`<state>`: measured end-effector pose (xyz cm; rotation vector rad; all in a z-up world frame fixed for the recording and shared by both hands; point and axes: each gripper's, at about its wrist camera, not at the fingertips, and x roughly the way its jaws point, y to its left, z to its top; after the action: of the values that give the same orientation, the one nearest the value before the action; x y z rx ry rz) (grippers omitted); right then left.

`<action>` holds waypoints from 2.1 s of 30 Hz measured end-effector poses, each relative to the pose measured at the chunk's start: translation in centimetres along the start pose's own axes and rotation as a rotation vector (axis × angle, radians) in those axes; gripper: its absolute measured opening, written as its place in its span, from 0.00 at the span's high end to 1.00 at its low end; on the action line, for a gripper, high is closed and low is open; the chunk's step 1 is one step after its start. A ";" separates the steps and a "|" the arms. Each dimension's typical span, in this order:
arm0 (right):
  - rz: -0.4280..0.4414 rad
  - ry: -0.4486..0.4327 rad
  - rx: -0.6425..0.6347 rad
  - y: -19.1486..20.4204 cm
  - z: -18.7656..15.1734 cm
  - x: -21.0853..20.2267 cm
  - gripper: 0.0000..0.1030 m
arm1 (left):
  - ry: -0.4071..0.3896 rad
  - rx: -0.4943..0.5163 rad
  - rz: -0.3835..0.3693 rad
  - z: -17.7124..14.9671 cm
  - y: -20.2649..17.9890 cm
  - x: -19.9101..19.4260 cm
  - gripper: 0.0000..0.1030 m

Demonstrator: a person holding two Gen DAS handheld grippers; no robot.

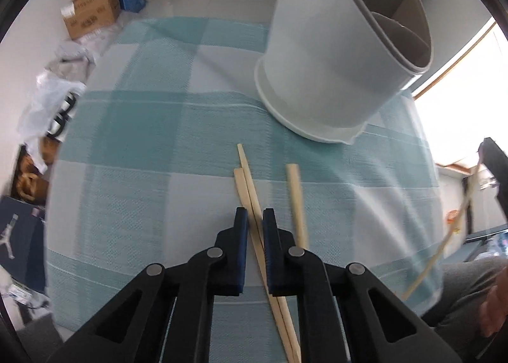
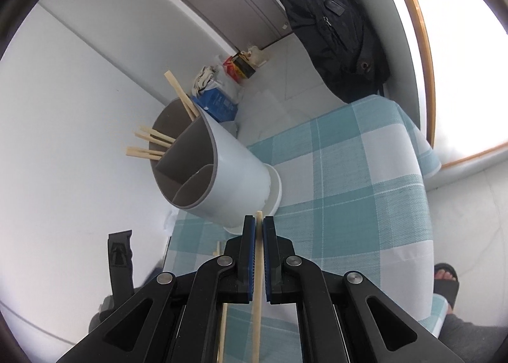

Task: Organize utensils
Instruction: 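Close the left gripper on another chopstick while the right gripper holds its chopstick, then lift both held chopsticks and carry them above the utensil holder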

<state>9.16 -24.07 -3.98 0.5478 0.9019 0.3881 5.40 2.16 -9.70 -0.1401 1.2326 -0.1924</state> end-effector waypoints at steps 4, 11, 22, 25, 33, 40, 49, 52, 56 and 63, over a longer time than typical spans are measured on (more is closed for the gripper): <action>0.007 0.003 0.001 0.1 0.0 0.1 0.96 | -0.021 0.015 0.064 0.0 0.6 -0.1 0.95; 0.009 0.005 0.003 0.3 -0.1 0.2 0.96 | 0.007 -0.054 0.057 0.7 2.5 -0.1 0.94; 0.010 0.004 -0.013 0.6 -0.2 0.4 0.96 | 0.008 -0.088 0.099 2.1 2.7 1.0 0.92; 0.012 0.006 -0.006 0.5 -0.2 0.5 0.96 | 0.017 -0.047 0.137 2.6 2.2 1.1 0.92; 0.010 0.008 -0.022 0.9 -0.2 0.5 0.96 | 0.016 0.004 0.184 3.7 2.2 1.6 0.91; 0.002 0.005 -0.040 1.5 -0.3 0.8 0.96 | -0.003 -0.020 0.168 3.7 2.6 1.5 0.97; -0.015 -0.044 -0.109 3.6 -0.8 0.7 0.96 | -0.099 -0.094 0.122 3.4 3.2 -1.1 0.97; -0.003 -0.067 -0.134 4.4 -1.2 0.5 0.96 | -0.159 -0.090 0.084 3.2 2.5 -3.0 0.97; 0.007 -0.112 -0.197 5.9 -2.1 -0.2 0.96 | -0.244 -0.066 0.054 3.1 1.5 -5.7 0.98; -0.008 -0.140 -0.293 8.3 -3.7 -0.6 0.96 | -0.408 0.023 0.017 1.4 0.1 -9.9 0.98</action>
<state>5.08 -16.74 -0.51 0.2974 0.6970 0.4602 3.52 4.44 -0.13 -0.1407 0.8249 -0.1543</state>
